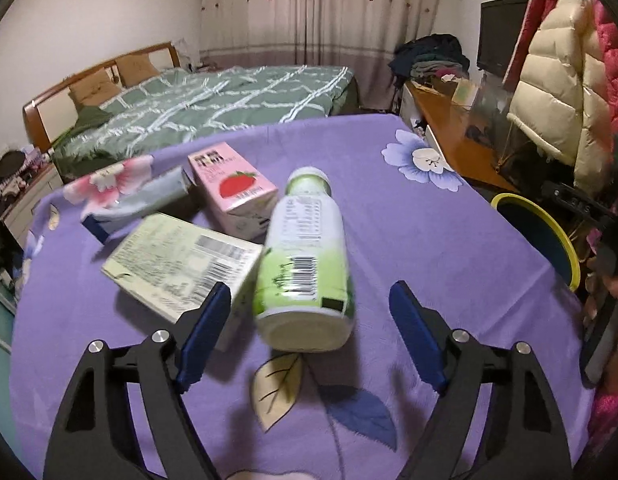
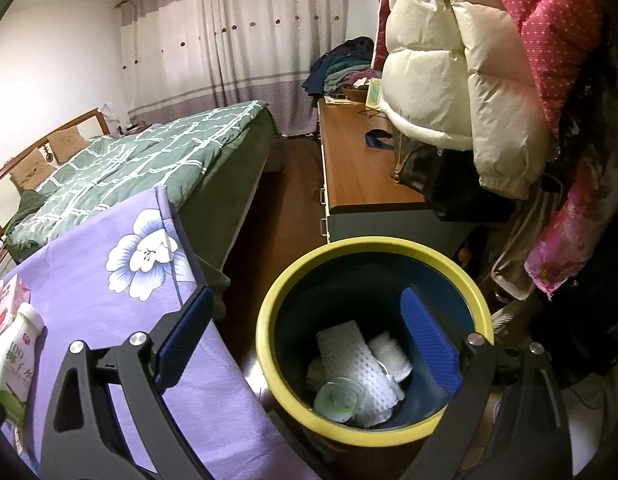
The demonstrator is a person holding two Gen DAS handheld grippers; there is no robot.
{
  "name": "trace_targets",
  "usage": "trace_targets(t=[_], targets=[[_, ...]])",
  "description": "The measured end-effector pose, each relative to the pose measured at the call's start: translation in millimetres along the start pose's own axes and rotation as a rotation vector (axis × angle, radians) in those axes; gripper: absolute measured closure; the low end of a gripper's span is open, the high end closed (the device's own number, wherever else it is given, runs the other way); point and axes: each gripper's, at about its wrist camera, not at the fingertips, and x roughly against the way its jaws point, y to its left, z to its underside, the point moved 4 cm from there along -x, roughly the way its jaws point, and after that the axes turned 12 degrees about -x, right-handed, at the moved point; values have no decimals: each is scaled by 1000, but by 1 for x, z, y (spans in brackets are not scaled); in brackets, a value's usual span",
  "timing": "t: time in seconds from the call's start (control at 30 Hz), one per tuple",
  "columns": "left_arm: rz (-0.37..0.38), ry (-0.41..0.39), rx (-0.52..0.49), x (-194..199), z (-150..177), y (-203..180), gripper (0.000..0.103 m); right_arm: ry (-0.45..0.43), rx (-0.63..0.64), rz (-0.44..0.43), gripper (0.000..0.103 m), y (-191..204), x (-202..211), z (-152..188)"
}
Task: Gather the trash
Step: 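Grasp the green-labelled milk bottle with the left gripper, then carry the milk bottle over the bin and open the left gripper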
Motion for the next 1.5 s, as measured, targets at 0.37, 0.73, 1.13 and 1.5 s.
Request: trace_targets(t=[0.37, 0.73, 1.13, 1.5], targets=[[10, 44, 22, -29, -2, -5, 48, 19, 3, -31, 13, 3, -1, 2], [-75, -18, -33, -11, -20, -5, 51, 18, 13, -35, 13, 5, 0, 3], [-78, -150, -94, 48, -72, -7, 51, 17, 12, -38, 13, 6, 0, 3], [-73, -150, -119, 43, -79, -27, 51, 13, 4, -61, 13, 6, 3, 2]])
